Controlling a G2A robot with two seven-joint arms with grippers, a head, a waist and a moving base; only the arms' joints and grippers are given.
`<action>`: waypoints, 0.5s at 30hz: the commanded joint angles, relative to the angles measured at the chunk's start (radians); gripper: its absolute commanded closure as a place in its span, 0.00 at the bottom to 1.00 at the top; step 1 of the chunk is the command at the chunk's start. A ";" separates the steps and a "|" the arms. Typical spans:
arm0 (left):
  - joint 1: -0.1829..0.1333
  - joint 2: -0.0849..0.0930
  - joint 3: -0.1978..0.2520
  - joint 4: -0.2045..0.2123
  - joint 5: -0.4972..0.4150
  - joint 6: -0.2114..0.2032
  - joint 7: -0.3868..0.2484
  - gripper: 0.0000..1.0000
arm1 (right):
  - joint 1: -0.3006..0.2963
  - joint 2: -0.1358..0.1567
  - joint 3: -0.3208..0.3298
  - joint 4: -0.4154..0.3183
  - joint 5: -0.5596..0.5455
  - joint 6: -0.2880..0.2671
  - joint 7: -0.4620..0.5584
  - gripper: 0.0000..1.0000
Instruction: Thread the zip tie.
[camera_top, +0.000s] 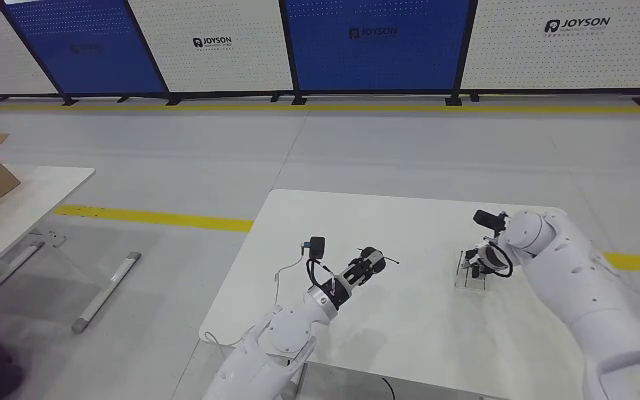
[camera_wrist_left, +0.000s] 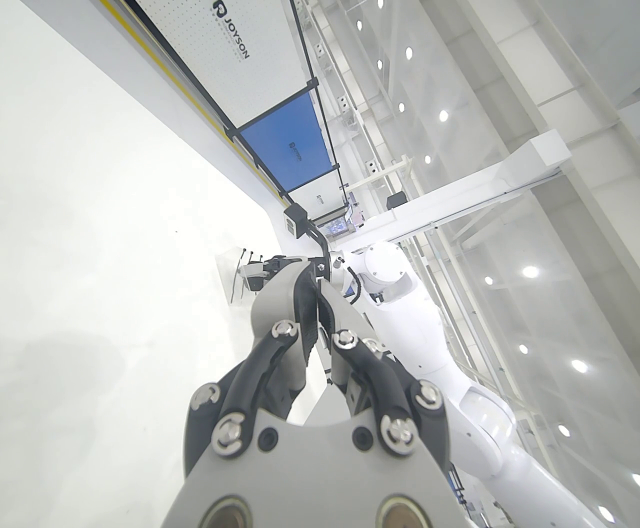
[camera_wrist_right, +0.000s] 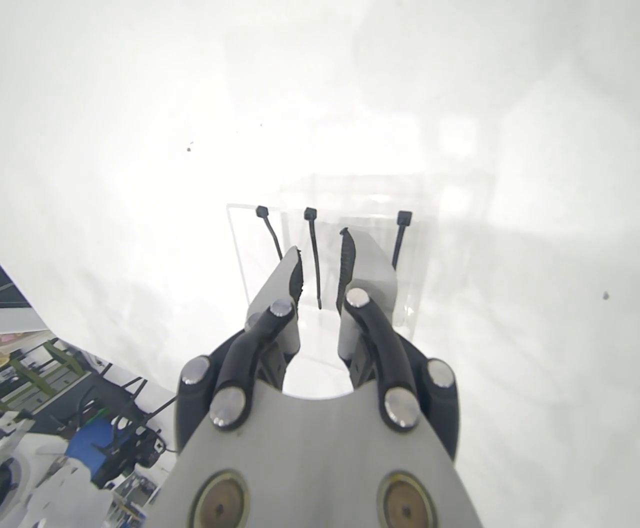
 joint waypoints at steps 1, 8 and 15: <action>0.000 0.000 0.000 0.000 0.000 0.000 0.000 1.00 | 0.006 -0.007 -0.002 0.017 0.000 -0.005 -0.002 0.80; 0.000 0.000 0.000 0.000 0.000 0.000 0.000 1.00 | 0.023 -0.031 -0.010 0.068 0.000 -0.018 -0.004 0.85; 0.000 0.000 0.000 0.000 0.000 0.000 0.000 1.00 | 0.038 -0.050 -0.012 0.111 -0.002 -0.027 -0.007 1.00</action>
